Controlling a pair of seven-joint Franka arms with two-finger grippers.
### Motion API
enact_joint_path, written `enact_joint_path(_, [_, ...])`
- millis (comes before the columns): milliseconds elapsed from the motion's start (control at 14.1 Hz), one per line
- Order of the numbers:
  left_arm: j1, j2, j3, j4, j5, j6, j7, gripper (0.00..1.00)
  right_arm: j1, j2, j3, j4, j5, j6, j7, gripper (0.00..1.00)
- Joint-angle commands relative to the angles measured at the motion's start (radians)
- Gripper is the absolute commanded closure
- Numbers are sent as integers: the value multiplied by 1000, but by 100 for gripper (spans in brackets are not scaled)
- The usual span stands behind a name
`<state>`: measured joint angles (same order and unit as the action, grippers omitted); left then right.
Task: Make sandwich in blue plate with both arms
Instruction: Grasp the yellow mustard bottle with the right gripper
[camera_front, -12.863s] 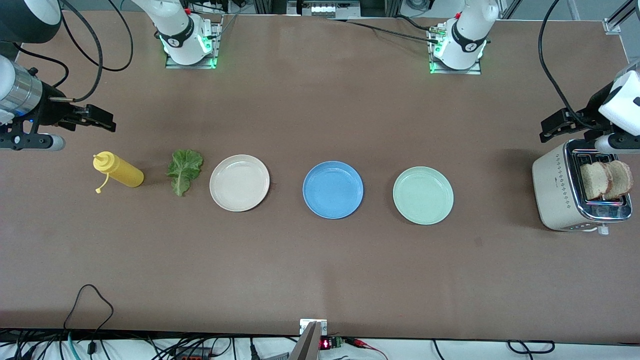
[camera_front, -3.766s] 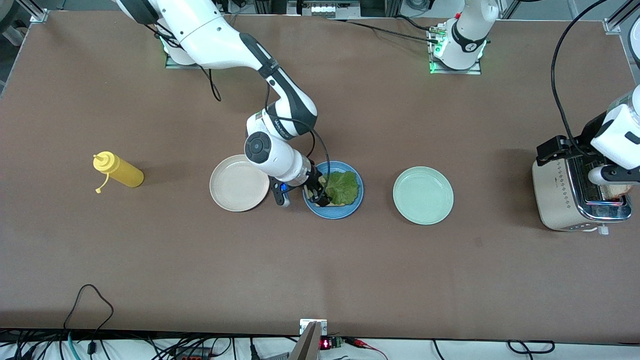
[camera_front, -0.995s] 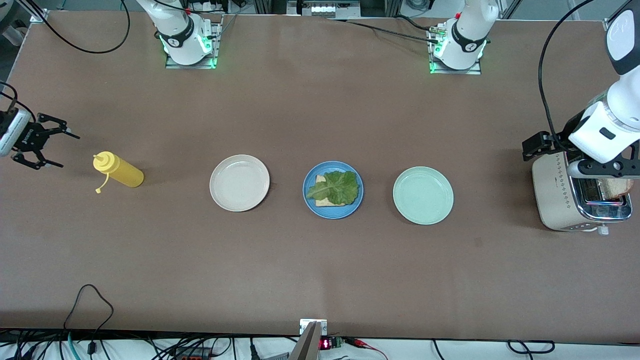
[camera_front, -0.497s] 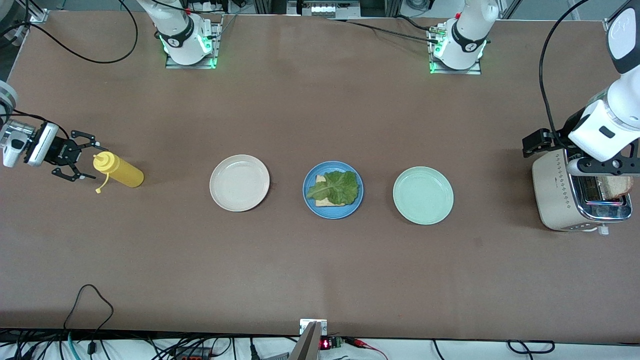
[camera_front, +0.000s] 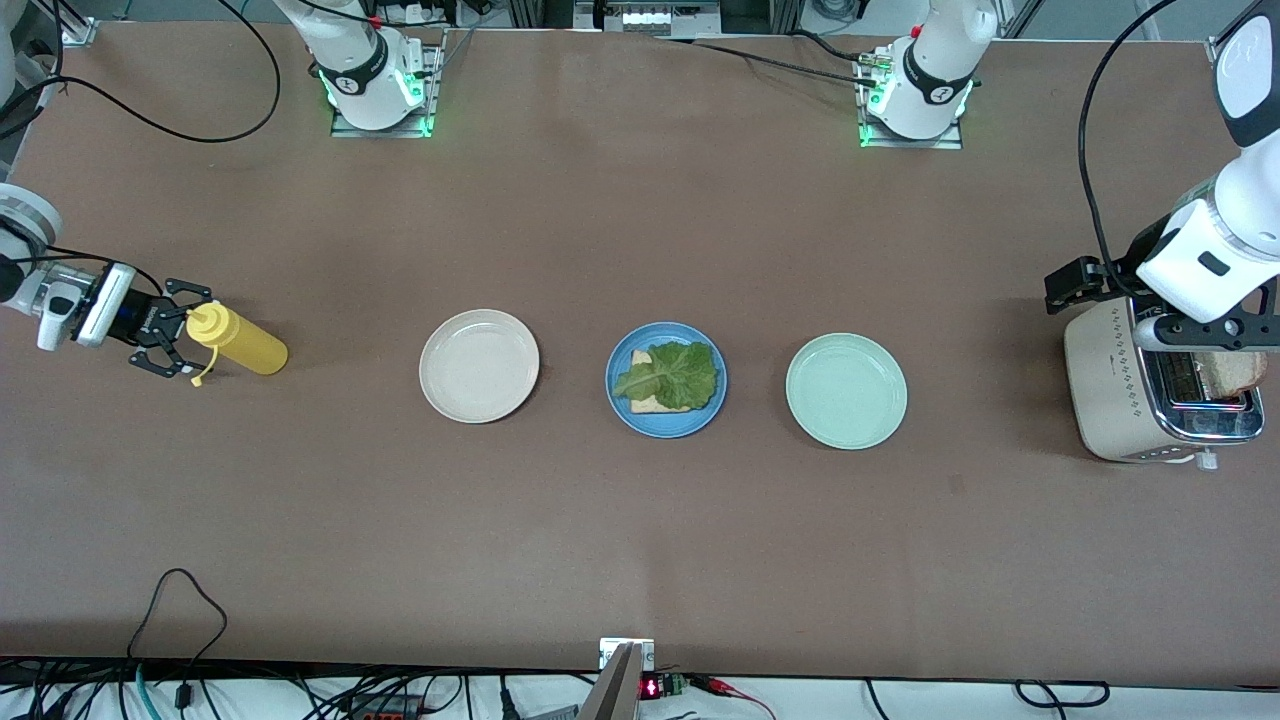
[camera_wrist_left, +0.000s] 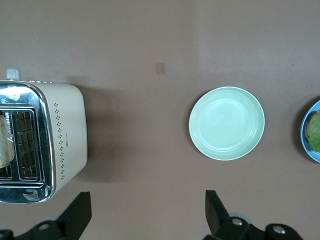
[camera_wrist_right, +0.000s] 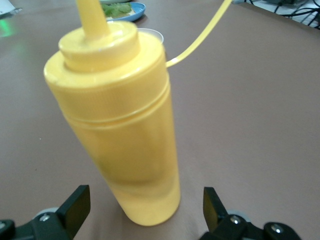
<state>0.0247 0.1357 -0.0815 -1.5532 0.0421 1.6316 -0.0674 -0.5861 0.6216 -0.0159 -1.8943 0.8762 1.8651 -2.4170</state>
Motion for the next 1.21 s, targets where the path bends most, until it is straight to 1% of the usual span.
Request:
enact_joint_path(0, [4,-28,-4,-28,-10,14,11,0,-20,27,23,17,21,-37,-48,0])
enact_joint_path(497, [-2,-30,-4,-27,-10,17,12,0,-11,33,79,12,21,-29,-47,0])
enact_joint_path(853, [3,-28,-4,-25,-13,28,9,0,20,36,99,12,20,-17,-37,0])
enact_joint_path(924, [4,-27,-4,-25,-13,33,9,0,38,33,99,14,11,-9,-36,22])
enact_joint_path(995, [4,-25,-4,-27,-13,48,9,0,51,29,99,14,6,-4,-31,55])
enact_joint_path(1066, [1,-24,-4,-27,-13,59,9,0,67,27,99,14,6,-1,-28,78])
enact_joint_path(1137, [-5,-21,-4,-27,-13,69,6,0,83,24,99,14,4,9,-27,89])
